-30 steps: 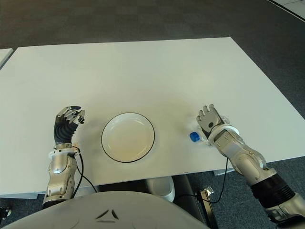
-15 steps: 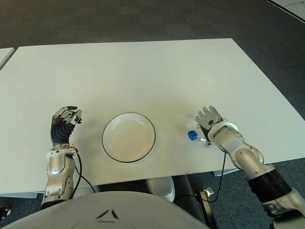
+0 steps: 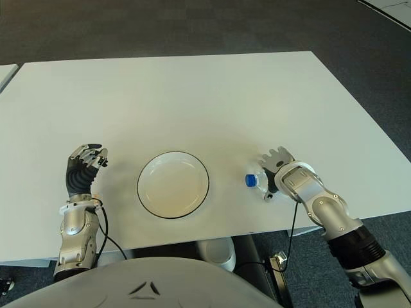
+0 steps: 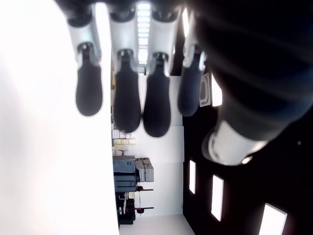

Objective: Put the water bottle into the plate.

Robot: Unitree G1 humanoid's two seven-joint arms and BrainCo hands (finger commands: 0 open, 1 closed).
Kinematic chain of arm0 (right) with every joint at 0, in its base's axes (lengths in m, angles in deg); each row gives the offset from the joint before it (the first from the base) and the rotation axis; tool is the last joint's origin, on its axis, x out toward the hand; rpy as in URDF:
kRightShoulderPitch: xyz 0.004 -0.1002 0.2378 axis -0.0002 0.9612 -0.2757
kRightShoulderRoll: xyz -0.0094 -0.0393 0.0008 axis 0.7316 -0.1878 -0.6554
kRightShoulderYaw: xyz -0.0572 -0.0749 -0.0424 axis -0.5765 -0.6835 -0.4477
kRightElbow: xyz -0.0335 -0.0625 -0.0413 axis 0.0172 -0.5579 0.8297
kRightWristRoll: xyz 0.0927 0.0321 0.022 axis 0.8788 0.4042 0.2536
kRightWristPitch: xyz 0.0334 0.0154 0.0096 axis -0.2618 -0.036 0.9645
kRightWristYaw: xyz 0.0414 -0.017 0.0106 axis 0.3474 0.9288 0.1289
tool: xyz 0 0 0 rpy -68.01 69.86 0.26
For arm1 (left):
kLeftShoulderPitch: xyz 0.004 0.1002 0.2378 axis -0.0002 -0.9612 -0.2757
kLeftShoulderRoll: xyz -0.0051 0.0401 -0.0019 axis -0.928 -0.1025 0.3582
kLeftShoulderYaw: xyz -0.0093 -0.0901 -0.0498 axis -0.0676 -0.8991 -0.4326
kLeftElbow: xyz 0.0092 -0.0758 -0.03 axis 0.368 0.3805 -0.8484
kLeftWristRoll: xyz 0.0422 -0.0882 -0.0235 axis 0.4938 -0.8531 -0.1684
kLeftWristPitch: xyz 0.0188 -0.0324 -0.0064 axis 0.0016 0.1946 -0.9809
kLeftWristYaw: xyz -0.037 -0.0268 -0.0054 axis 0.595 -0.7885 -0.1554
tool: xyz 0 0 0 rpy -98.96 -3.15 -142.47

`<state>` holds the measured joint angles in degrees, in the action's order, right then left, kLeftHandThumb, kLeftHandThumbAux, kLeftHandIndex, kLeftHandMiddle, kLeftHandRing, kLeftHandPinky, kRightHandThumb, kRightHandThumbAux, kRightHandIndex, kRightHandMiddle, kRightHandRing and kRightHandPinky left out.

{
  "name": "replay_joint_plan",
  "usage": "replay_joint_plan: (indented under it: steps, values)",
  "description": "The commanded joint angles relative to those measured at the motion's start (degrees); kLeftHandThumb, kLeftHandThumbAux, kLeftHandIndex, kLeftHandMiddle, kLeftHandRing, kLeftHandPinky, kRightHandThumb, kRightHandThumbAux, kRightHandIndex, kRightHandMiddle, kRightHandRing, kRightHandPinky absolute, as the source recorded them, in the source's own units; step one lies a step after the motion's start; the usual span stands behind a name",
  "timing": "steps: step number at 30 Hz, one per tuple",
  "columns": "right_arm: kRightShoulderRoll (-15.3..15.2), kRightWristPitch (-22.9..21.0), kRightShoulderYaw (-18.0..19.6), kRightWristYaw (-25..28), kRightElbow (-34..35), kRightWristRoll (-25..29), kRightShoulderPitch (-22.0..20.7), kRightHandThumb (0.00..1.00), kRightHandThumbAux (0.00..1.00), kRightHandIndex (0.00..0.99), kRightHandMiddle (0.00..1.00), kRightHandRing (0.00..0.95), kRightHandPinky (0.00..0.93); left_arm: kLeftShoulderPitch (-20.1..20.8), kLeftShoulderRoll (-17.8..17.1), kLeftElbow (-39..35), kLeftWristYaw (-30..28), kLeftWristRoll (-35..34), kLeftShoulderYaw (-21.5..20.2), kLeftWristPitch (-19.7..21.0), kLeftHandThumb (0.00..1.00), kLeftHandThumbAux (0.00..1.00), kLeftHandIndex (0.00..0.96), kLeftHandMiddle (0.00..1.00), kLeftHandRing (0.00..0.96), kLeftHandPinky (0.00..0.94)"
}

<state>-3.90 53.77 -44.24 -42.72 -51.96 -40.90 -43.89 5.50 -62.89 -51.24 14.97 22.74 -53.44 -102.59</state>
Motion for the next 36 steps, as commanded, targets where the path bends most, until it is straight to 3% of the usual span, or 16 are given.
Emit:
replay_joint_plan:
  steps: [1, 6, 8, 13, 17, 23, 29, 36]
  values:
    - [1.48, 0.4, -1.91, 1.91, -1.35, 1.92, 1.94, 0.458, 0.403, 0.0, 0.0, 0.001, 0.132, 0.38, -0.31, 1.07, -0.2, 0.14, -0.11, -0.75, 0.708, 0.71, 0.434, 0.637, 0.623, 0.604]
    - [2.87, -1.61, -1.04, 1.54, -0.96, 2.93, 2.44, 0.444, 0.456, 0.0, 0.024, 0.05, 0.202, 0.23, -0.12, 0.87, -0.58, -0.92, -0.24, -0.47, 0.709, 0.709, 0.434, 0.642, 0.624, 0.609]
    - [3.85, -3.07, -0.43, 1.17, -0.7, 3.36, 2.87, 0.435, 0.508, 0.083, 0.135, 0.119, 0.231, 0.1, -0.11, 0.77, -0.61, -1.2, -0.34, -0.34, 0.708, 0.709, 0.434, 0.64, 0.624, 0.603]
    - [5.98, -6.29, 0.68, 1.05, 0.25, 4.41, 3.6, 0.476, 0.557, 0.27, 0.226, 0.187, 0.268, 0.18, -0.22, 0.98, -0.02, -0.67, -0.43, -0.12, 0.708, 0.709, 0.434, 0.637, 0.623, 0.598]
    - [8.04, -8.62, 1.85, 0.86, 0.45, 6.42, 3.9, 0.536, 0.591, 0.385, 0.305, 0.273, 0.351, 0.27, -0.28, 1.43, 0.33, -0.29, -0.66, -0.24, 0.707, 0.71, 0.434, 0.634, 0.621, 0.602]
    - [8.53, -8.5, 2.65, -0.99, -1.24, 9.91, 3.6, 0.683, 0.696, 0.421, 0.41, 0.41, 0.488, 0.43, -0.38, 1.91, 0.36, -0.12, -0.85, -0.68, 0.707, 0.71, 0.434, 0.625, 0.613, 0.598]
    - [8.5, -8.51, 2.73, -2.39, -2.02, 11.66, 3.44, 0.703, 0.713, 0.428, 0.562, 0.578, 0.619, 0.69, -0.44, 2.58, 0.55, 0.1, -1.19, -1.2, 0.707, 0.71, 0.434, 0.633, 0.621, 0.618]
    - [9.09, -9.63, 2.78, -3.56, -2.37, 12.58, 3.18, 0.704, 0.719, 0.43, 0.673, 0.69, 0.738, 1.07, -1.09, 3.95, -0.49, -0.12, -1.25, -2.96, 0.707, 0.711, 0.435, 0.646, 0.632, 0.628]
